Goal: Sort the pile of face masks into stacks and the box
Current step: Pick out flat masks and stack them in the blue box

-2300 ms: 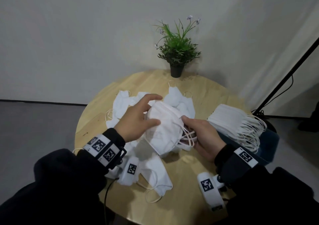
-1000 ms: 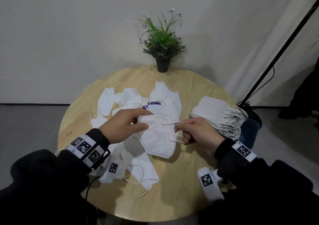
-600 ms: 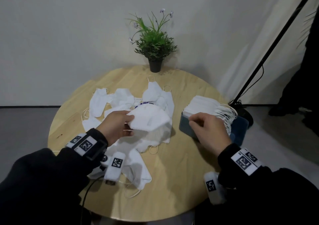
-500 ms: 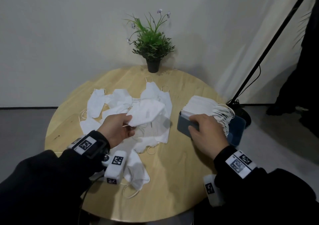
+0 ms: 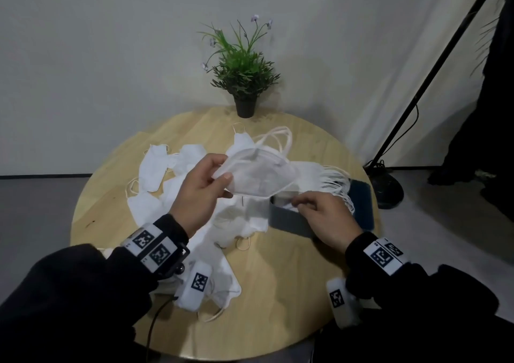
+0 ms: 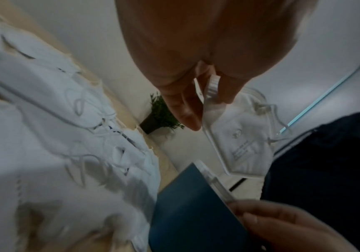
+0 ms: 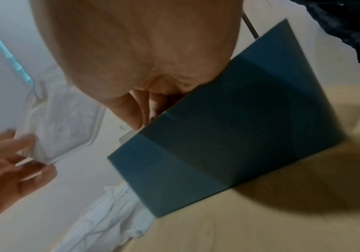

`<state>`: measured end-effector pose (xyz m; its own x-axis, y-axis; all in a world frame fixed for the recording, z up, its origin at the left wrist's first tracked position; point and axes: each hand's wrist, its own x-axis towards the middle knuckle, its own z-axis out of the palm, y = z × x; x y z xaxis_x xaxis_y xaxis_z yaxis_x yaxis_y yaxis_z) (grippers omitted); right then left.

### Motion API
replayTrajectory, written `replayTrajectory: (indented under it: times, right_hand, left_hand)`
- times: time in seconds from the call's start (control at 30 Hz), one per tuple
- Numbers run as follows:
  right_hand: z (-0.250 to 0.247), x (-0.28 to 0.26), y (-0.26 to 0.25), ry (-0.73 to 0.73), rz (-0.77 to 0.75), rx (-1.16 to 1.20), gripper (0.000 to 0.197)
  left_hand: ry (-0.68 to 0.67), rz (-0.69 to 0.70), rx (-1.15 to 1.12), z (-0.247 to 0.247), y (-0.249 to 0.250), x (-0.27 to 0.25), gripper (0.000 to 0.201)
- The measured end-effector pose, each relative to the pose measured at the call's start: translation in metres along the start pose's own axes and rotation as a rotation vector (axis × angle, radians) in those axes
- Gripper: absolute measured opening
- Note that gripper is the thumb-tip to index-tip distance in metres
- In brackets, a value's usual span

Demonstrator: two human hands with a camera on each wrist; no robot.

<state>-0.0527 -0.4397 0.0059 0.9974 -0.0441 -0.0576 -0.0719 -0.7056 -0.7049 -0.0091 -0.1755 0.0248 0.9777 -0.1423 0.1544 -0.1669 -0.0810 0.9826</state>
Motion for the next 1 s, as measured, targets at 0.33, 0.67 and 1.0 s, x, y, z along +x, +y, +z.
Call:
replayTrajectory:
  times: [0.33, 0.67, 1.0]
  right_hand:
    - [-0.015, 0.002, 0.007, -0.128, -0.076, 0.388, 0.034]
    - [-0.021, -0.004, 0.016, 0.042, -0.082, 0.129, 0.019]
    - [-0.043, -0.010, 0.023, 0.179, 0.078, 0.579, 0.015]
  left_hand:
    - [-0.134, 0.261, 0.349, 0.030, -0.019, -0.019, 0.021]
    - [-0.288, 0.402, 0.625, 0.042, -0.016, -0.009, 0.022]
    - [-0.396, 0.496, 1.006, 0.060, -0.007, 0.000, 0.030]
